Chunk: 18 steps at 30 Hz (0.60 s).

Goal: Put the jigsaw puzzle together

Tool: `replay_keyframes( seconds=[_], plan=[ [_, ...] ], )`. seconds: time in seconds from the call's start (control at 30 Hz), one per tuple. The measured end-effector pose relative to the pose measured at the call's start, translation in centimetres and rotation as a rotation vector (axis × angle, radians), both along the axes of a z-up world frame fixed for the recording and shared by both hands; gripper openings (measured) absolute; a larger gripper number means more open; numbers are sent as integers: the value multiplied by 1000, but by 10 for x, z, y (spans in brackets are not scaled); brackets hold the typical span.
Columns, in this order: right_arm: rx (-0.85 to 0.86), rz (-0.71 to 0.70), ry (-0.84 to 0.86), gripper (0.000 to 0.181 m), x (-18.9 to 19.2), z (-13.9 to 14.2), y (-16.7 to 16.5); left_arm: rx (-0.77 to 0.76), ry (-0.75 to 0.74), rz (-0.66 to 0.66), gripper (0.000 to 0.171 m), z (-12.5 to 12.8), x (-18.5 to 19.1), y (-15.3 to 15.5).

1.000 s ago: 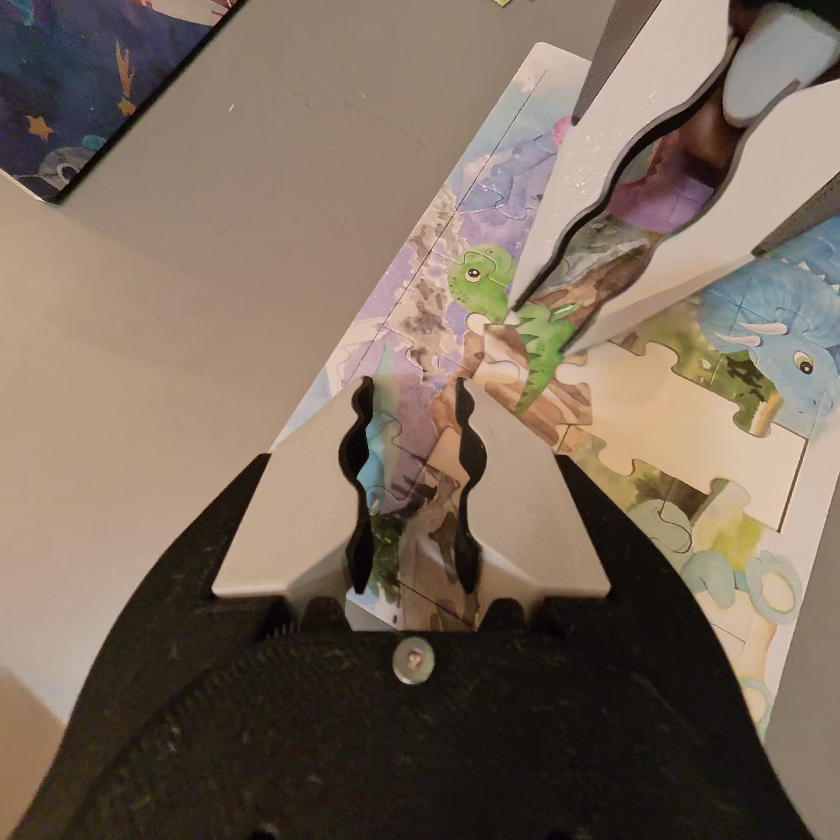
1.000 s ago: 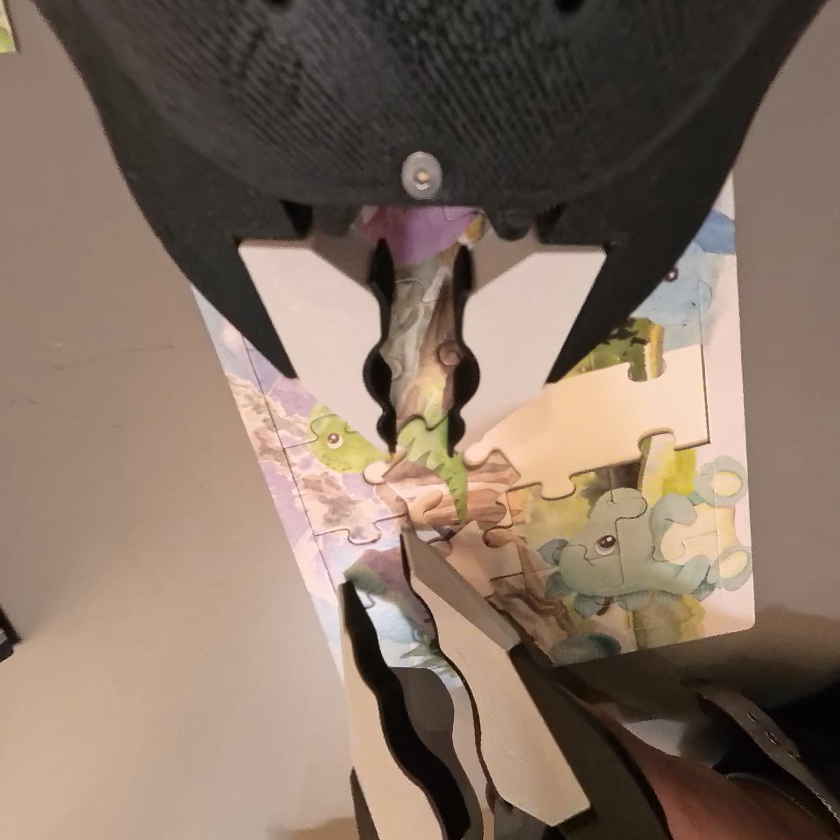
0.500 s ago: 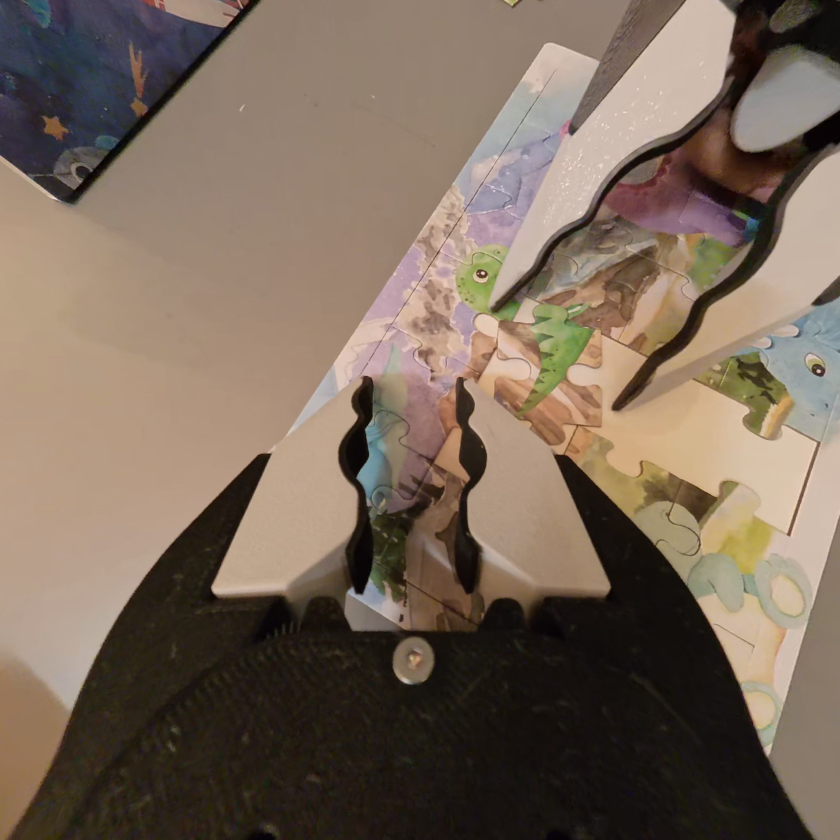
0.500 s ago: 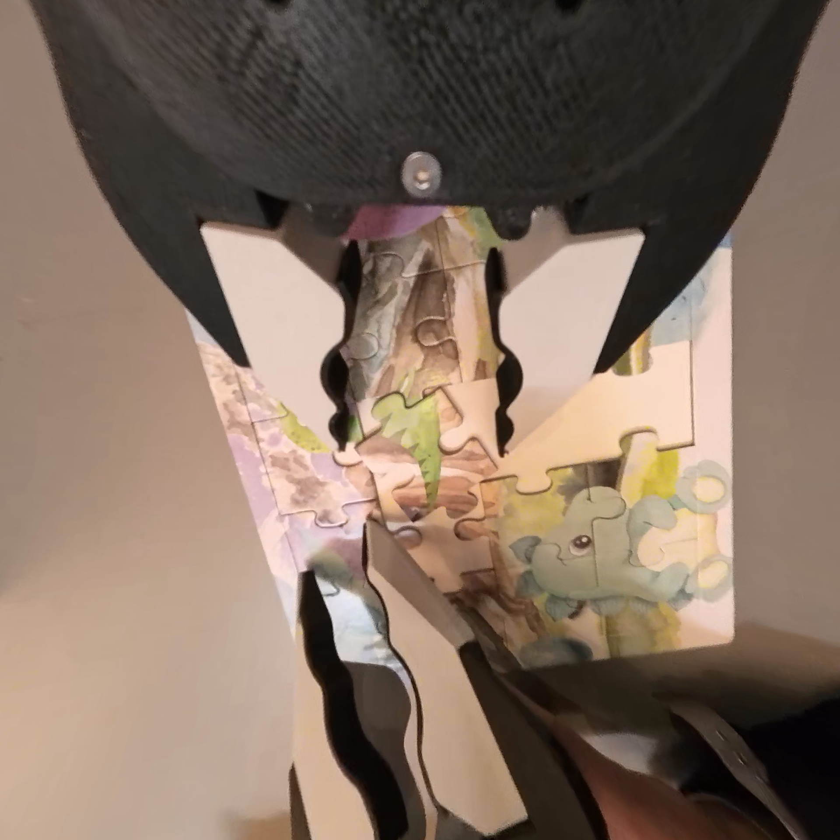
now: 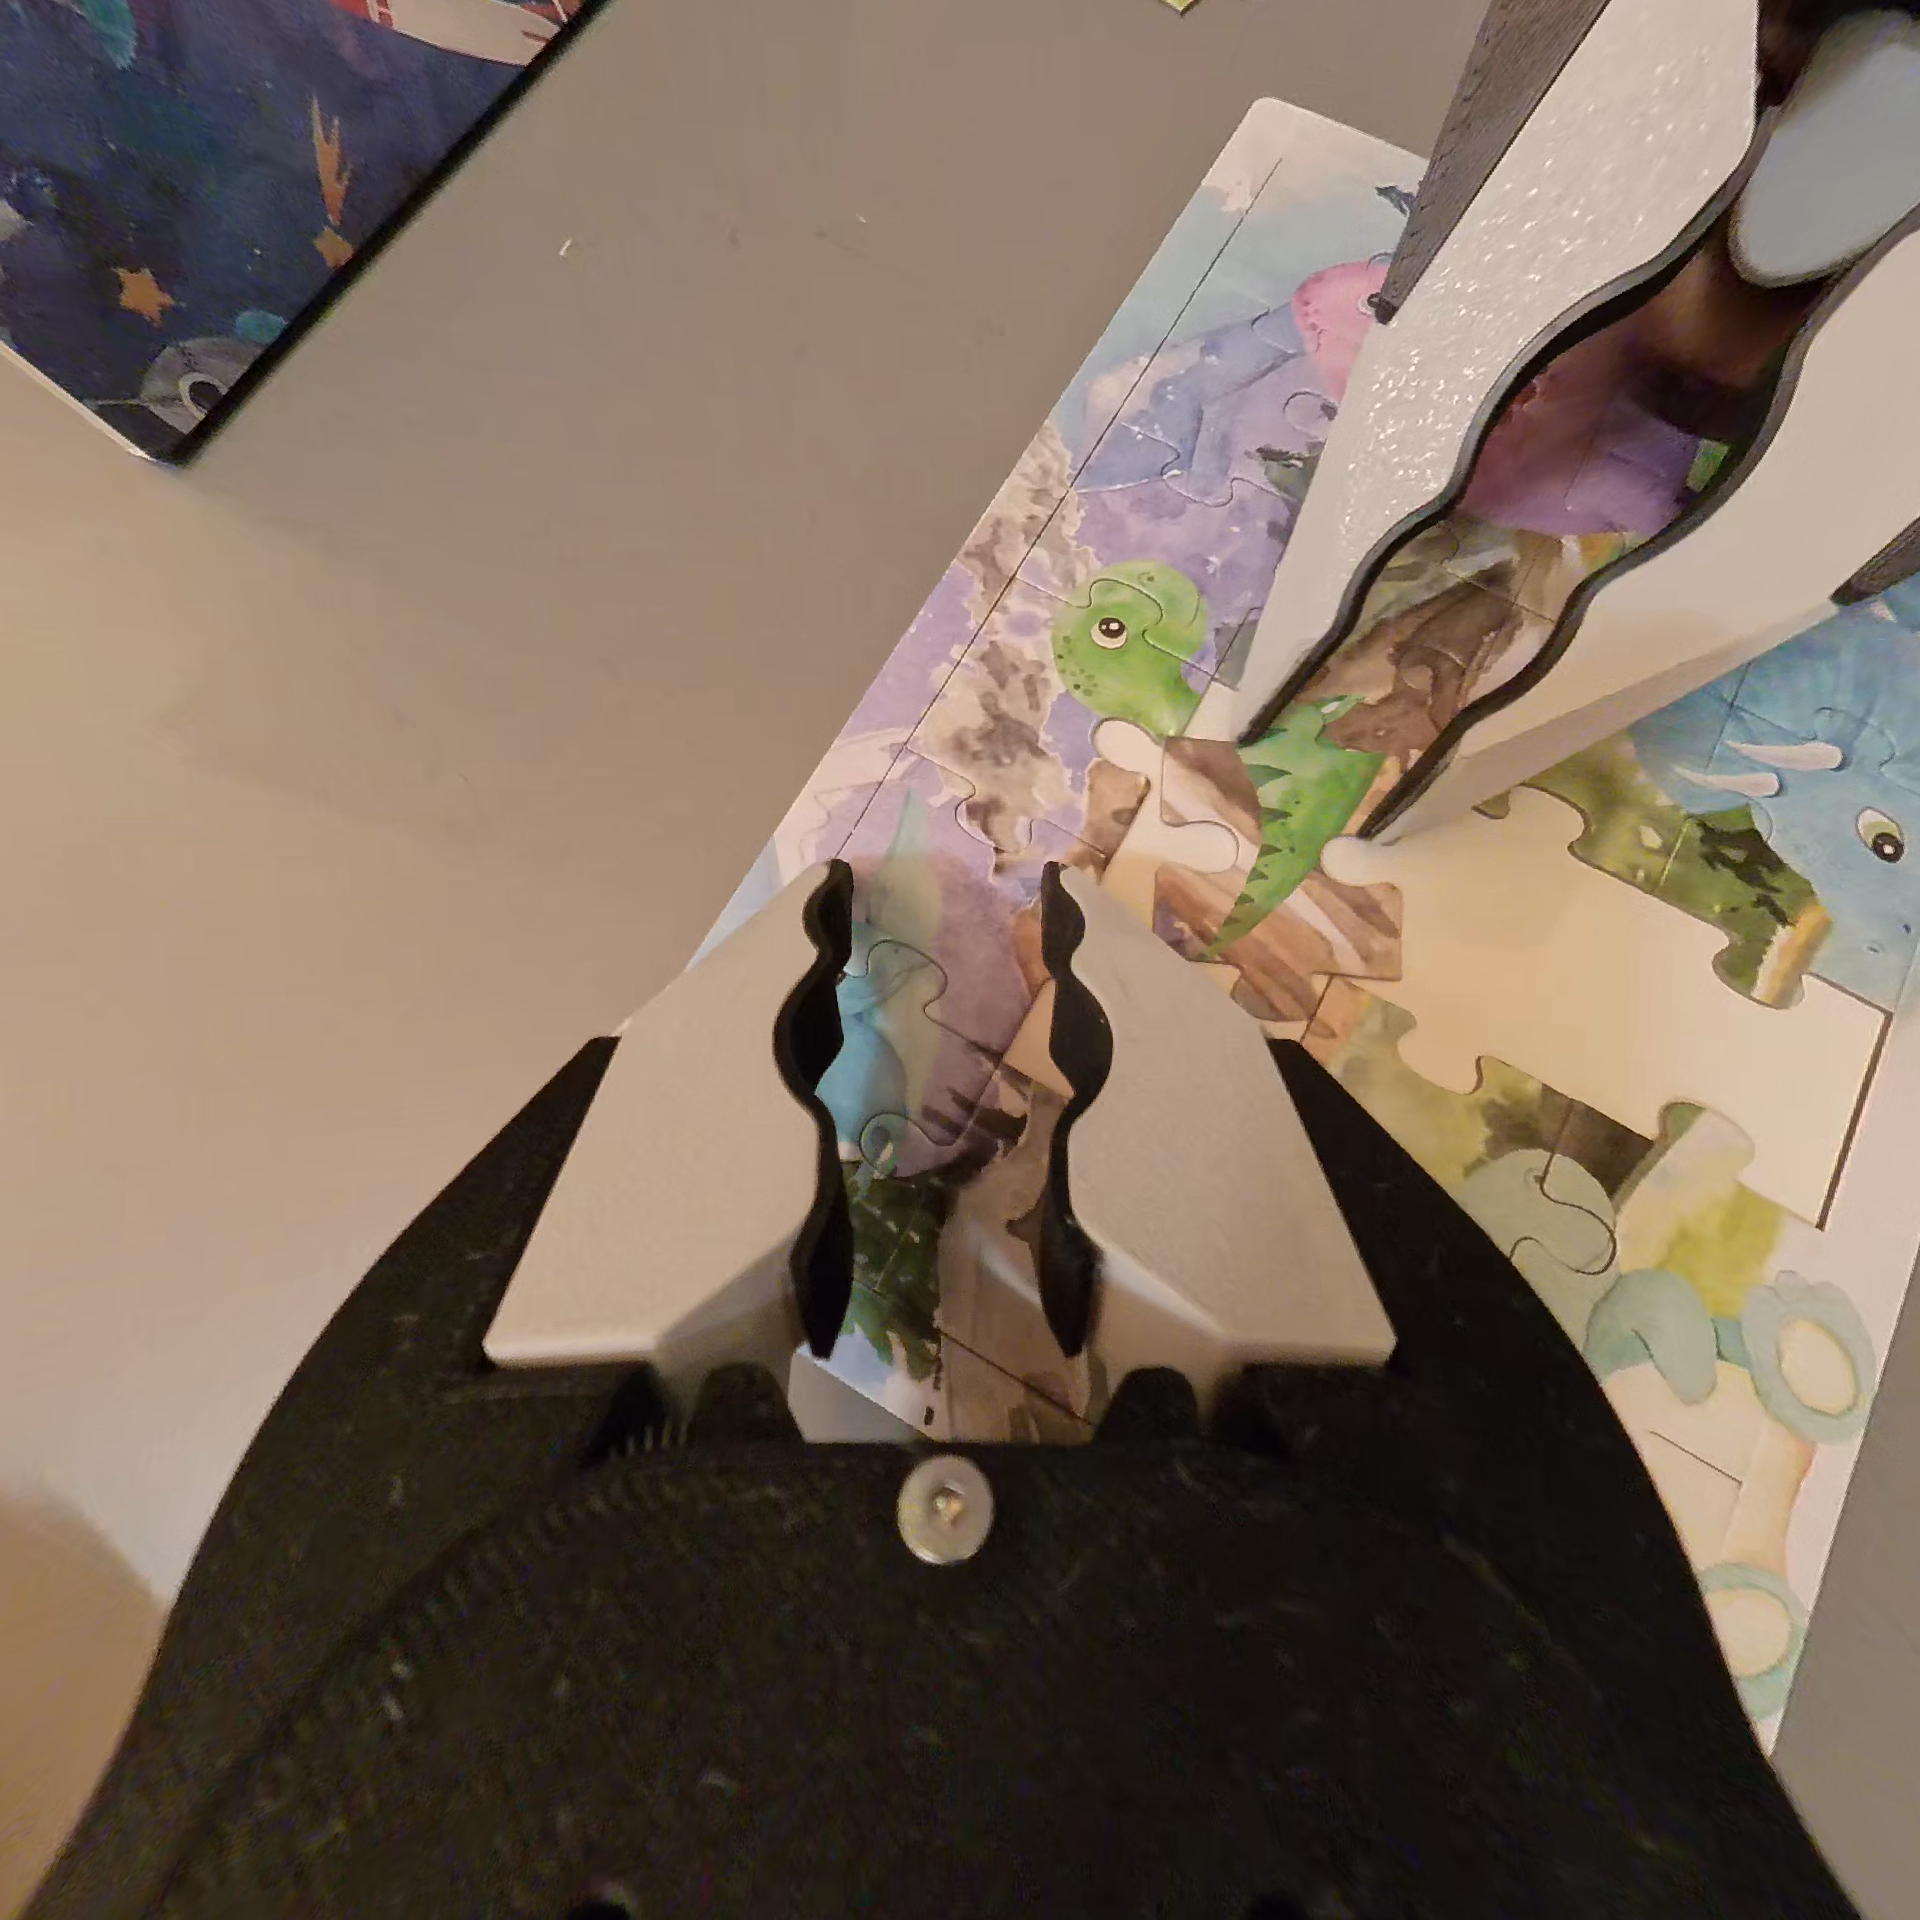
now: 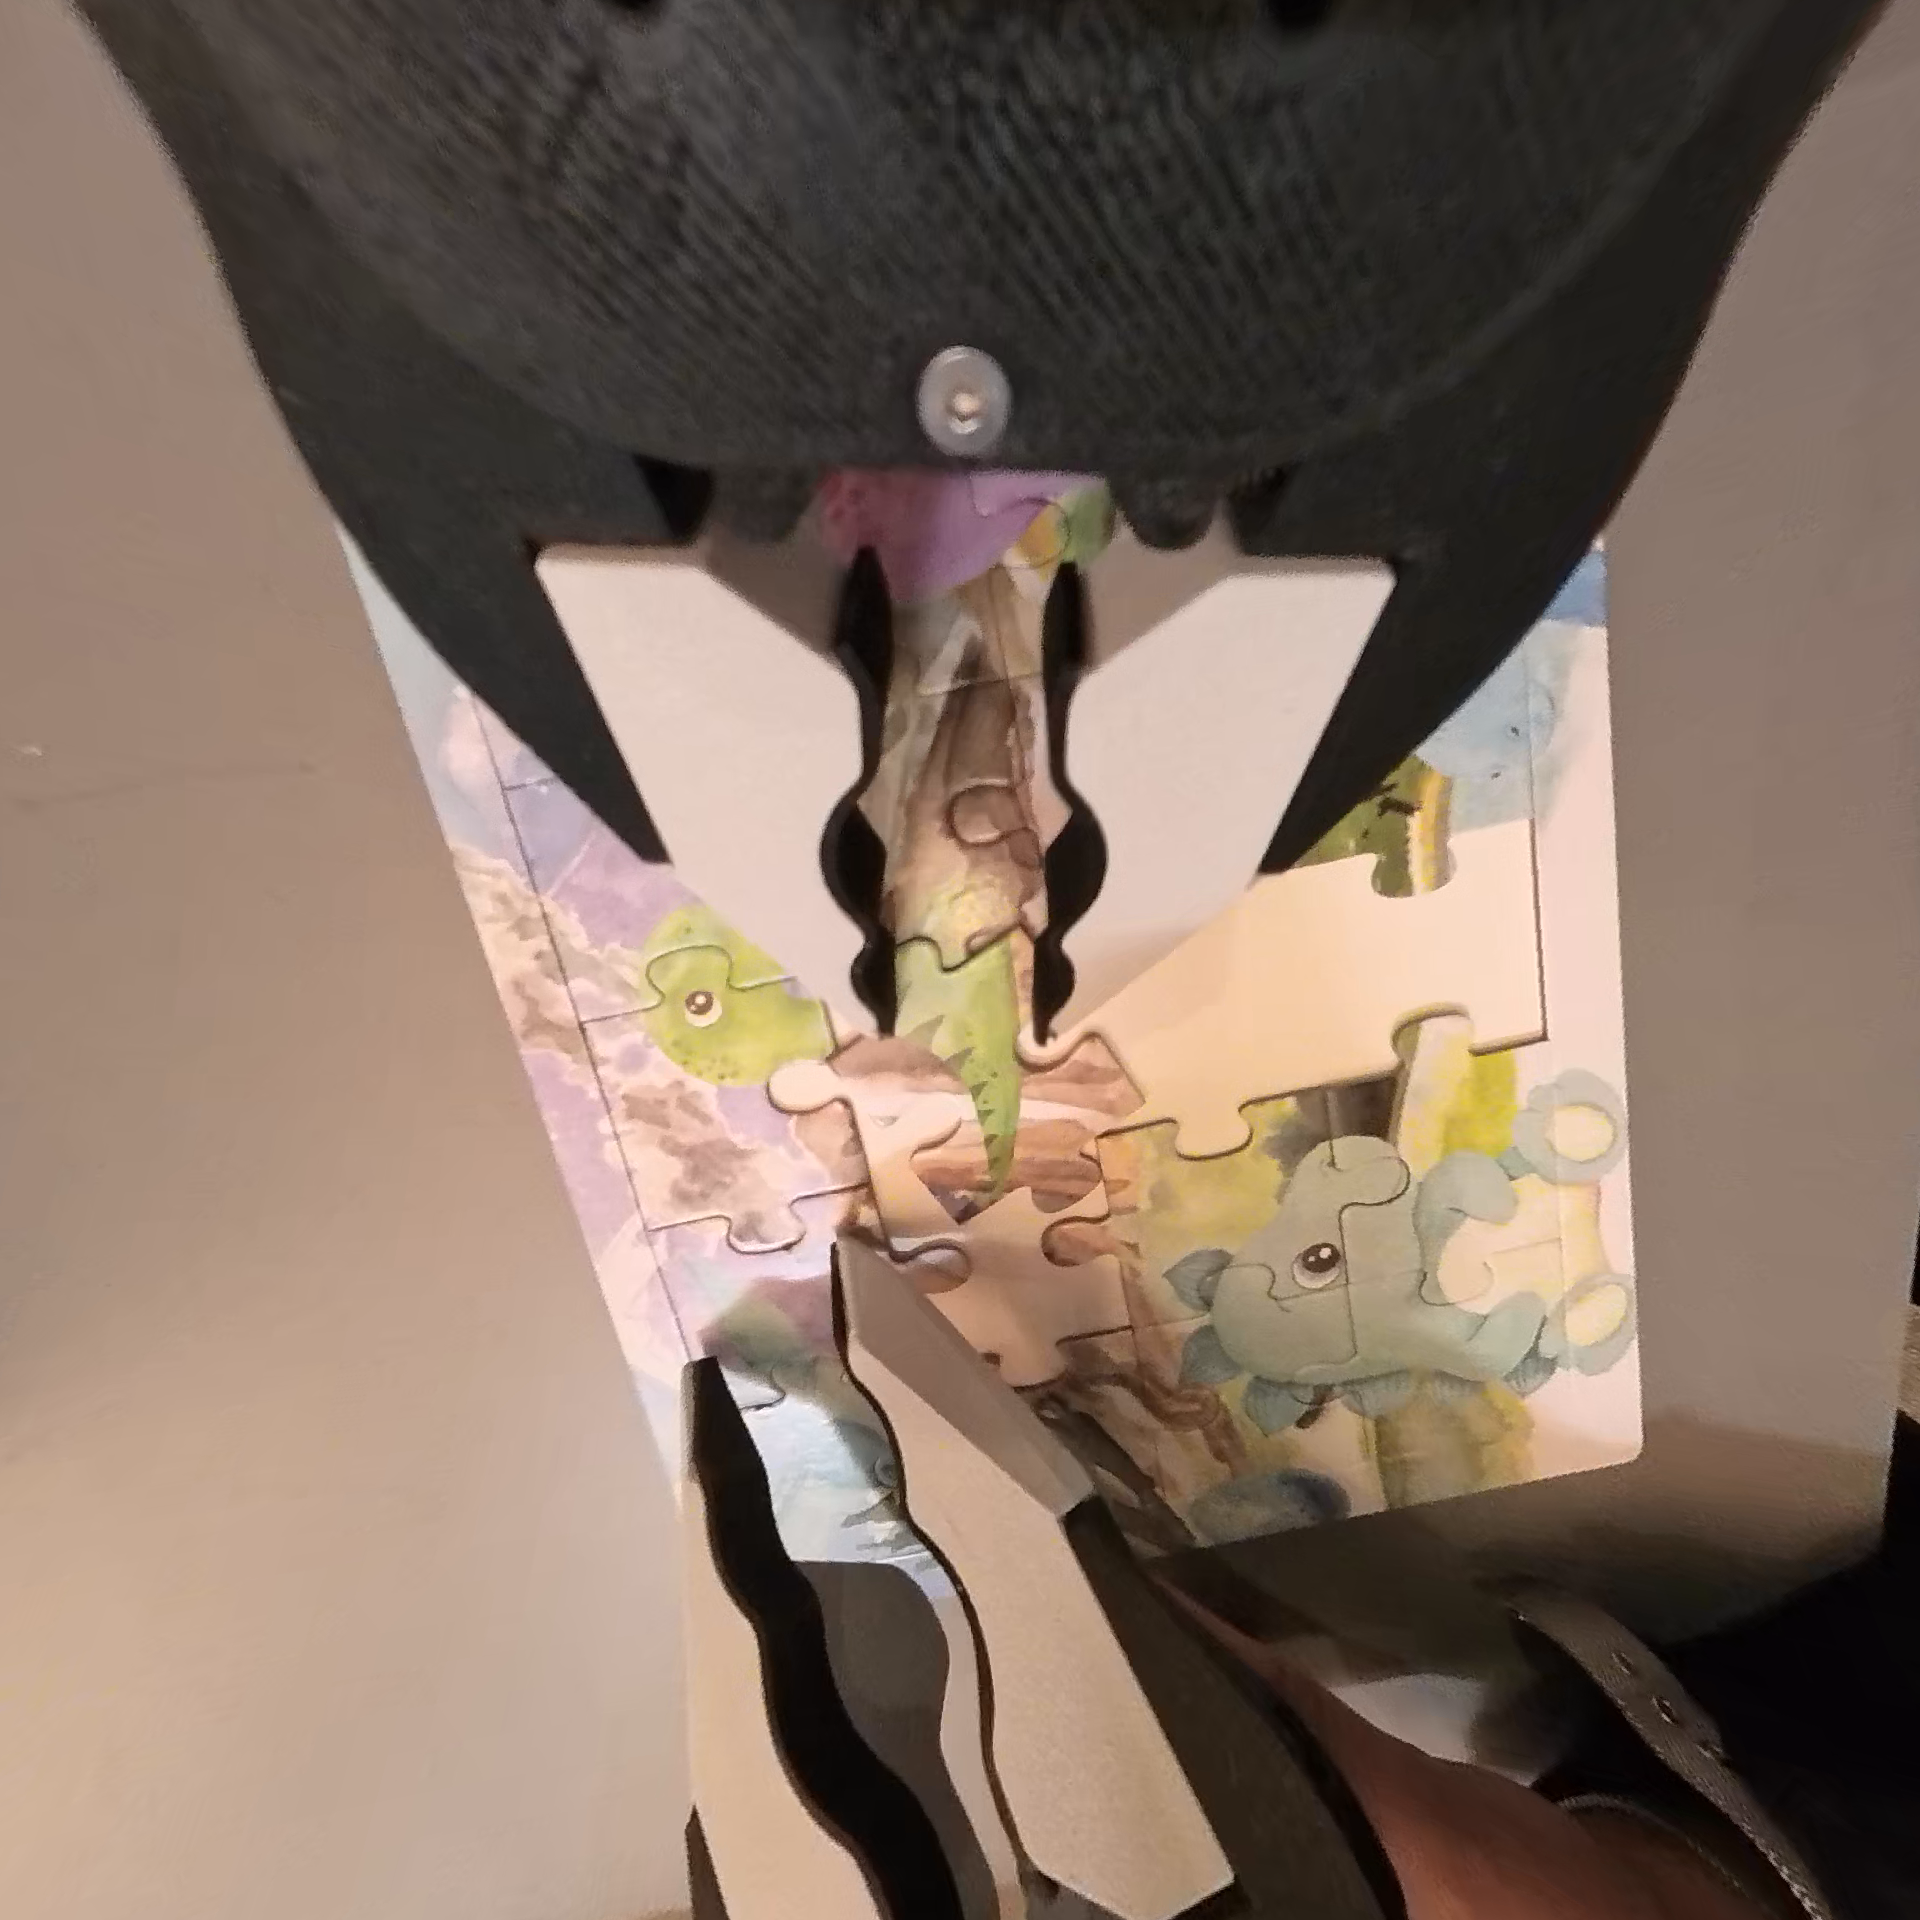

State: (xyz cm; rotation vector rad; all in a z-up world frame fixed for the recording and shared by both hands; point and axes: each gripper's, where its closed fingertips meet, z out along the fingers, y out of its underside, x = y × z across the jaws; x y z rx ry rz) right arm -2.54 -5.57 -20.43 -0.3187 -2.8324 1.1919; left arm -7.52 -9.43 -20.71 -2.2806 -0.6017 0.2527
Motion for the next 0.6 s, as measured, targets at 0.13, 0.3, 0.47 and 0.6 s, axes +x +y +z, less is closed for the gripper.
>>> replay_keyframes(
  seconds=[0.13, 0.3, 0.47, 0.6],
  plan=[
    [22, 24, -11, 17, 4, 1, 6, -1, 1, -1, 35, 0, 0, 0],
    [-16, 22, -20, 11, 4, 12, 10, -1, 1, -1, 35, 0, 0, 0],
    [-54, 6, 51, 45, -4, 14, 4, -2, 1, -3, 35, 0, 0, 0],
    [-7, 39, 47, 60, 2, -2, -2, -1, 0, -5, 35, 0, 1, 0]
  ],
)
